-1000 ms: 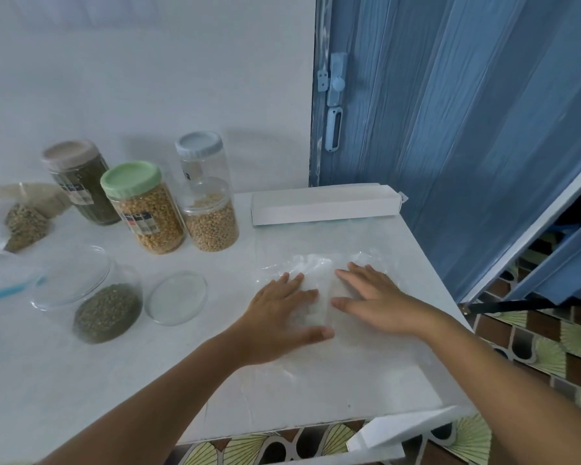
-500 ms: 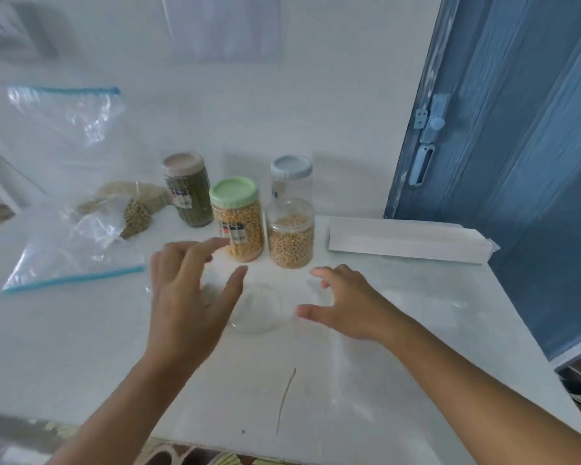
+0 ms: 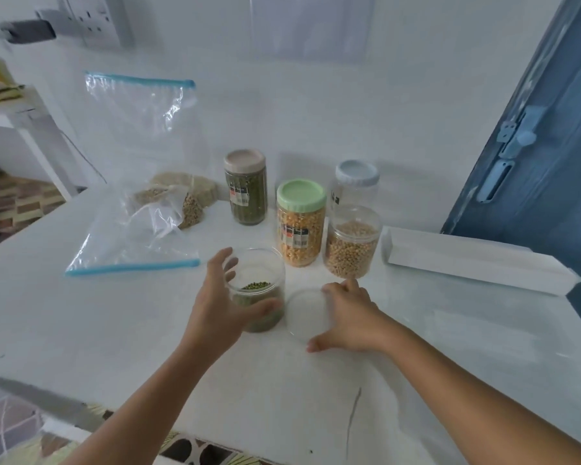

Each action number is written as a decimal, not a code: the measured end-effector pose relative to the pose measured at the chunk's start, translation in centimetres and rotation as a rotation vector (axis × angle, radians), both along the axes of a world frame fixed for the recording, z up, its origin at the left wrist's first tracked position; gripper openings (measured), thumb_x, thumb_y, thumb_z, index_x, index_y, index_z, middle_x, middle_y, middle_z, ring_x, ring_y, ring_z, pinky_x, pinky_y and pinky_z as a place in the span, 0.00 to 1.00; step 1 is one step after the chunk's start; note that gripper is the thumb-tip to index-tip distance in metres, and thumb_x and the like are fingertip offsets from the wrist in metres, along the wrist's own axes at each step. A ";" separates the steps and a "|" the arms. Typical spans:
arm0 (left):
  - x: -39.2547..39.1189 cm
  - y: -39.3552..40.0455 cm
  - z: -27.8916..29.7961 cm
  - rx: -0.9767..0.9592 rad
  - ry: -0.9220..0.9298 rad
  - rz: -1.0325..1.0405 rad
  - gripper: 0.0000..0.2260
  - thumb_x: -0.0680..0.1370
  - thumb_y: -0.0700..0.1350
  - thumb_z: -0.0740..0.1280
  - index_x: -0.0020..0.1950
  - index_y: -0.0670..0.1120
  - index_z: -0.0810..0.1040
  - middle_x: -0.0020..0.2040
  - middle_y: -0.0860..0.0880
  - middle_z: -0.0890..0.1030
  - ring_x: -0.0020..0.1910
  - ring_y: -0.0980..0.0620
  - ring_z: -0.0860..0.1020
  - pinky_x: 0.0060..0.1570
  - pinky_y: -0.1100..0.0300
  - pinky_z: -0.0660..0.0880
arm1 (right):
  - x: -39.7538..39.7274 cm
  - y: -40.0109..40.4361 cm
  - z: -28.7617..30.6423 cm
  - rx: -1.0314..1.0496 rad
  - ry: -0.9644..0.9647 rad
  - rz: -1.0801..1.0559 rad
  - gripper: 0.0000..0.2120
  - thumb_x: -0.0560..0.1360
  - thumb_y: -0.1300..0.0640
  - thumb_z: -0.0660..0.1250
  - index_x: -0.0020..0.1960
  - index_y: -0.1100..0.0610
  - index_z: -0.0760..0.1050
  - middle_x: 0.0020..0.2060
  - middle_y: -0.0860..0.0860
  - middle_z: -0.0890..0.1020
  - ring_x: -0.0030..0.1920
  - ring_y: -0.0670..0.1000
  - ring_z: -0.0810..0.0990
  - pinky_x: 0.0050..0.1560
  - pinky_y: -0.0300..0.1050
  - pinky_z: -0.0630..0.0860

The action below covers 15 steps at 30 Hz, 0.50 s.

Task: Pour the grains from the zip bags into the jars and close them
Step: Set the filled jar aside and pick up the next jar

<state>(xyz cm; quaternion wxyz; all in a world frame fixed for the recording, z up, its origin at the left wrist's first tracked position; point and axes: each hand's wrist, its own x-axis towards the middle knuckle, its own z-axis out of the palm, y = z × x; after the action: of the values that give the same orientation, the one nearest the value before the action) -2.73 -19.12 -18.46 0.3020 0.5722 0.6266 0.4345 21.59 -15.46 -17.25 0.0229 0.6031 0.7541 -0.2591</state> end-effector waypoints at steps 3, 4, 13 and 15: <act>-0.8 1.3 -0.2 -0.012 -0.011 -0.088 0.54 0.58 0.63 0.83 0.77 0.60 0.59 0.74 0.53 0.72 0.71 0.53 0.72 0.70 0.50 0.72 | -0.1 0.1 1.5 0.023 0.164 -0.025 0.60 0.62 0.36 0.83 0.82 0.50 0.53 0.75 0.49 0.56 0.78 0.53 0.59 0.75 0.51 0.66; -1.1 1.7 -0.2 -0.018 -0.007 -0.113 0.54 0.57 0.64 0.83 0.77 0.61 0.59 0.74 0.54 0.72 0.71 0.54 0.72 0.70 0.50 0.72 | -0.2 0.2 2.2 0.032 0.221 -0.026 0.59 0.62 0.36 0.83 0.82 0.49 0.53 0.75 0.47 0.56 0.77 0.50 0.59 0.75 0.50 0.66; -1.9 3.8 -0.7 -0.032 -0.047 -0.198 0.52 0.59 0.55 0.88 0.77 0.60 0.62 0.70 0.59 0.75 0.70 0.60 0.73 0.69 0.53 0.74 | -5.6 2.0 6.0 0.166 0.580 0.006 0.53 0.64 0.34 0.82 0.81 0.44 0.60 0.76 0.44 0.66 0.75 0.46 0.66 0.75 0.51 0.68; -1.8 3.9 -0.8 -0.034 -0.037 -0.187 0.51 0.58 0.56 0.88 0.76 0.60 0.65 0.67 0.63 0.78 0.68 0.63 0.75 0.66 0.55 0.76 | -6.3 2.9 6.4 0.185 0.467 0.080 0.54 0.65 0.33 0.80 0.83 0.45 0.58 0.78 0.45 0.62 0.78 0.48 0.61 0.77 0.53 0.63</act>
<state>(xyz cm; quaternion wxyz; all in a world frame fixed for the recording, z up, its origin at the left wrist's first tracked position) -4.51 -15.26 -19.23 0.3625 0.6147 0.5720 0.4044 15.33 -12.52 -10.81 -0.1970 0.4960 0.7827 -0.3204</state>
